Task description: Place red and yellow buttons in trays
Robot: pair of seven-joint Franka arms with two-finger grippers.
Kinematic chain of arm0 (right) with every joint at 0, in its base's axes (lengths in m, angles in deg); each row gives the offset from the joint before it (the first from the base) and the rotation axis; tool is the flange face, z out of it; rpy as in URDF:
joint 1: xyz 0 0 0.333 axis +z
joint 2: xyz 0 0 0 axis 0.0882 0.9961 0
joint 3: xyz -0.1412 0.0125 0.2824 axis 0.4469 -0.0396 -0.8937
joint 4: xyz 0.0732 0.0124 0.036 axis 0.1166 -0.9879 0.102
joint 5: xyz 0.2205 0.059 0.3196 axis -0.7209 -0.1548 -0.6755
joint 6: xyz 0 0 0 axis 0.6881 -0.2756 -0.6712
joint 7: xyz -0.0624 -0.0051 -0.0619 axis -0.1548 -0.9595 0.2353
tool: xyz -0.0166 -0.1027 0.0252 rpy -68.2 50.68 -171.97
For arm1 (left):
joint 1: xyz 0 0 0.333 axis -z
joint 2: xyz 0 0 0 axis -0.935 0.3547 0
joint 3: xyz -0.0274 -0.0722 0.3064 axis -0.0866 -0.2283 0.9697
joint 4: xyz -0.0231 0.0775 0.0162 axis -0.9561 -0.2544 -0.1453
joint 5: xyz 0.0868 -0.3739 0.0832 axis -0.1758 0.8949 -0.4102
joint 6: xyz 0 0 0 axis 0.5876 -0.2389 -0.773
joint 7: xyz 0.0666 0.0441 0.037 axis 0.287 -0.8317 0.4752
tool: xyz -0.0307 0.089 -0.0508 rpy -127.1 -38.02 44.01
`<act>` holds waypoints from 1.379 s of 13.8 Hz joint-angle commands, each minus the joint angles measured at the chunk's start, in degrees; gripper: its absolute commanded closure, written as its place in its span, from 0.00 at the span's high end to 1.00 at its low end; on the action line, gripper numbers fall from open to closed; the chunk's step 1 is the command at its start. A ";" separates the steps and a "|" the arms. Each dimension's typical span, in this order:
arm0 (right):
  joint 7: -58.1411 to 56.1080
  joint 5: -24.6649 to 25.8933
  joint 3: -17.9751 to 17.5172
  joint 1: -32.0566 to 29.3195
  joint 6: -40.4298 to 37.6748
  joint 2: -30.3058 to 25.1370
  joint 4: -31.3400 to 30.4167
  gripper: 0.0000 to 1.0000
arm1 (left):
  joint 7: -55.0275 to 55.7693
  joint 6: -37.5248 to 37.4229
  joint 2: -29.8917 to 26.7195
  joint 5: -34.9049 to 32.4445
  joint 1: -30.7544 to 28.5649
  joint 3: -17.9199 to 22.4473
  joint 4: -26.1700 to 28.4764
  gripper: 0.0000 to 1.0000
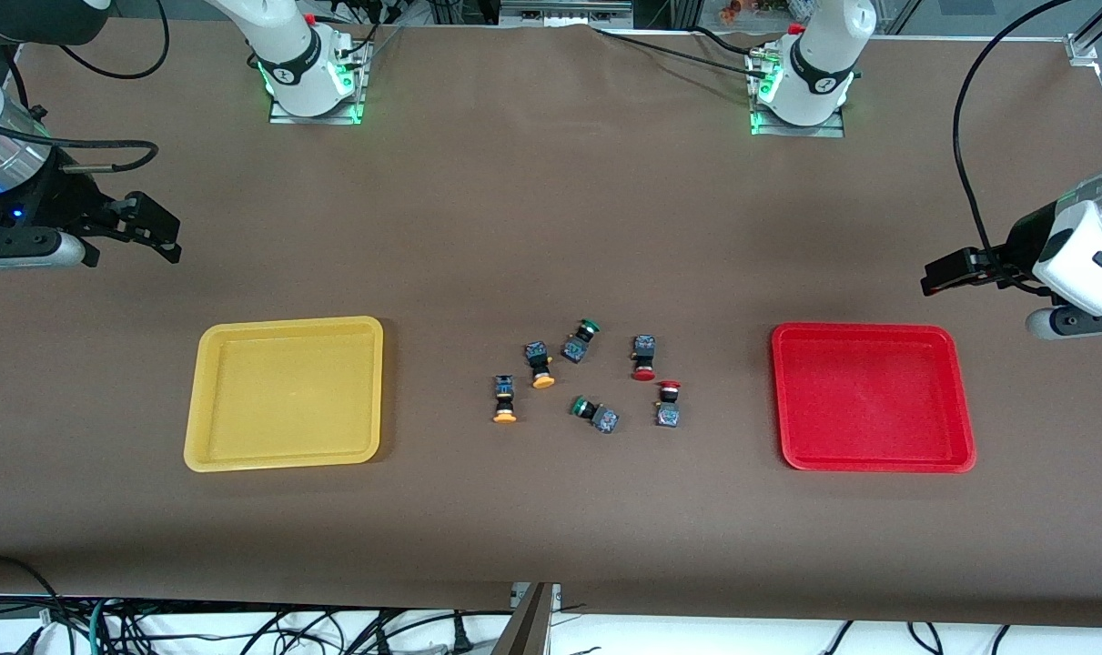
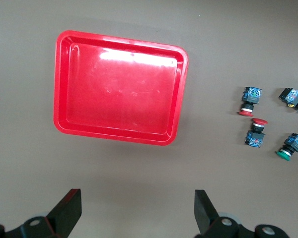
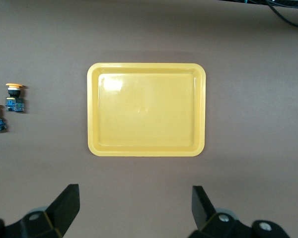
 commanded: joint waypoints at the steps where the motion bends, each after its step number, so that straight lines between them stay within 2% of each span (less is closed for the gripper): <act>1: 0.09 -0.10 -0.17 -0.21 -0.23 0.49 1.08 1.00 | -0.82 -1.24 1.03 0.66 -0.30 -0.02 -2.31 1.00; 19: 0.09 0.51 -0.26 0.05 -0.84 1.02 0.99 1.00 | -0.56 -1.15 1.12 0.48 -0.13 -0.11 -2.31 1.00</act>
